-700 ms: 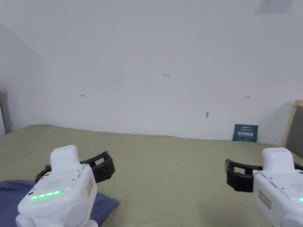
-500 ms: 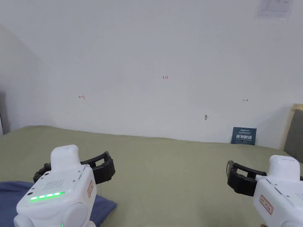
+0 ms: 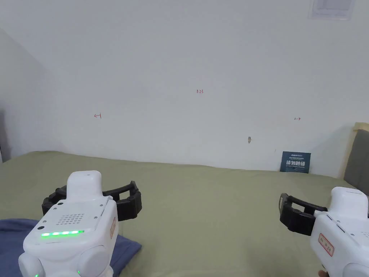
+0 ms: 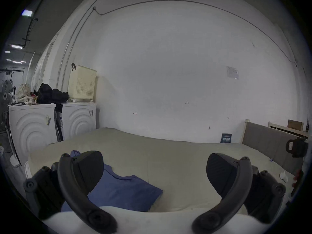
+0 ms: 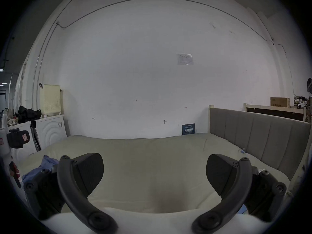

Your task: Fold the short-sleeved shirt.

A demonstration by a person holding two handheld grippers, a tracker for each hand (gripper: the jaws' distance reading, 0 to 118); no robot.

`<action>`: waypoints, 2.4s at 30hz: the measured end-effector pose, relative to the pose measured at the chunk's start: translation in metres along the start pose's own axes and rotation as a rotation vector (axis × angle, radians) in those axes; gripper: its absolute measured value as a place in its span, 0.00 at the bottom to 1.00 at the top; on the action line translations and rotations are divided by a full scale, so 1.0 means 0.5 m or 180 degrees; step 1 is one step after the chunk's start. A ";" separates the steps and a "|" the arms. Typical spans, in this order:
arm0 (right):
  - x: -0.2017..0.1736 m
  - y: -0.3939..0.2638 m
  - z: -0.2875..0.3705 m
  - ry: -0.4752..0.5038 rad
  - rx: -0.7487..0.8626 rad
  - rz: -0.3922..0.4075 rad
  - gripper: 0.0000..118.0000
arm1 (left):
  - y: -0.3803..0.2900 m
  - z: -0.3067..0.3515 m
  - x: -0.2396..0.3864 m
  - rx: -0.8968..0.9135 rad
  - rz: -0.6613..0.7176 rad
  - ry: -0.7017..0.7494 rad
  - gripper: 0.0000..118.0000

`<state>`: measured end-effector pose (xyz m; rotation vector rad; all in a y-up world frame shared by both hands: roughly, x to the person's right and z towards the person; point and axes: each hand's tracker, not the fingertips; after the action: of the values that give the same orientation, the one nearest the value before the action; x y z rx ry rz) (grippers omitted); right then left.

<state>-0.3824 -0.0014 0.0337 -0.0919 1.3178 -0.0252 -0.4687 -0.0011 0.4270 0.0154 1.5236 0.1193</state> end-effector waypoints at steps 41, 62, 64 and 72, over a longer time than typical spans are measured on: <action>-0.099 0.014 0.020 0.0438 -0.0075 0.0443 0.00 | 0.034 0.050 -0.061 0.0050 -0.0181 0.0182 0.02; -0.576 -0.106 0.001 0.2428 -0.0570 0.0459 0.00 | -0.029 0.323 -0.470 -0.0632 0.0154 0.1707 0.02; -0.567 -0.114 -0.017 0.2395 -0.0614 0.0479 0.00 | -0.026 0.286 -0.490 -0.0773 0.0372 0.1485 0.04; -0.441 -0.146 -0.097 0.1985 -0.0981 0.0588 0.00 | -0.005 -0.081 -0.512 -0.1946 0.0432 0.0027 1.00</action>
<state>-0.4821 -0.0609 0.2405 -0.2374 1.9418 0.3313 -0.5196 -0.0287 0.6794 -0.3693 1.4412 0.6885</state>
